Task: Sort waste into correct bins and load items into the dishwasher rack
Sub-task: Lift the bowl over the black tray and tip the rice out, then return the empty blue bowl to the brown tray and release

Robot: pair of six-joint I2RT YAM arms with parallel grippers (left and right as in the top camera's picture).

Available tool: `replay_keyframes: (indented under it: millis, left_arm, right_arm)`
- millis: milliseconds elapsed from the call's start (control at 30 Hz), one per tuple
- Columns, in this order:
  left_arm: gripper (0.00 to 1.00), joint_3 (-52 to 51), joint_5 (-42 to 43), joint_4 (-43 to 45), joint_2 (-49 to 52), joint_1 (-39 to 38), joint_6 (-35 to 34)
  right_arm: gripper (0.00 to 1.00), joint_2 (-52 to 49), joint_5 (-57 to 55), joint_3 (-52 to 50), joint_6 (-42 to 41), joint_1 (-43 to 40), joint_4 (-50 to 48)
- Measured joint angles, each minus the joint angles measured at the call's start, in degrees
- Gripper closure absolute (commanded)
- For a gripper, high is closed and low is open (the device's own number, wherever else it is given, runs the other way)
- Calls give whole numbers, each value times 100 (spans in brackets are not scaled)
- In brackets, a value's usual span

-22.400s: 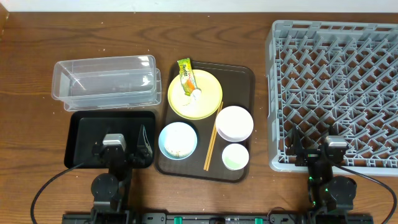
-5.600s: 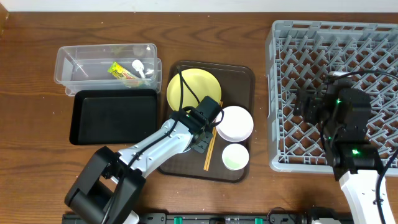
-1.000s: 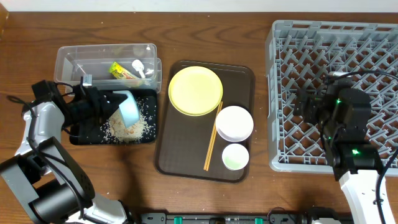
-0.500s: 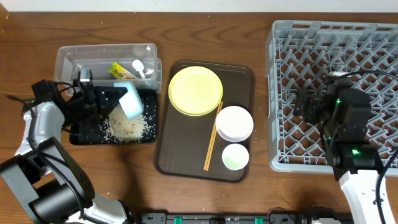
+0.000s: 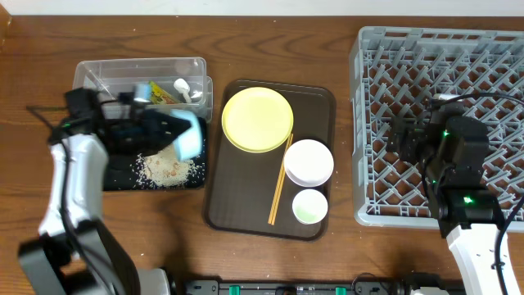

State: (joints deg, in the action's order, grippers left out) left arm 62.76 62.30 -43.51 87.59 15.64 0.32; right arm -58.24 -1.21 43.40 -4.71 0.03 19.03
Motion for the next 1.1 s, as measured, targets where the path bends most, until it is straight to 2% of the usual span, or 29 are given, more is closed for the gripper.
replay_keyframes:
  millis: [233,533,633,733,833,1000,1100]
  left_arm:
    - [94,0,-2114,0,-391,-1919,0]
    - [93,0,-3727,-7,90,-3681,-33]
    - [83,0,-3943,-4,282,-3923,-55]
    - [65,0,-4054,-4,391,-4074,-92]
    - [53,0,-4111,2,411,-4120,-122]
    - [38,2,-4175,26,411,-4120,-129]
    - [37,76,-4177,31,411,-4120,-81]
  right_arm:
    - [1,0,0,0,0,0,-2]
    - [1,0,-2,0,0,0,2]
    - [1,0,-2,0,0,0,2]
    - [1,0,-2,0,0,0,2]
    - [1,0,0,0,0,0,2]
    - [1,0,-2,0,0,0,2]
    - [1,0,-2,0,0,0,2]
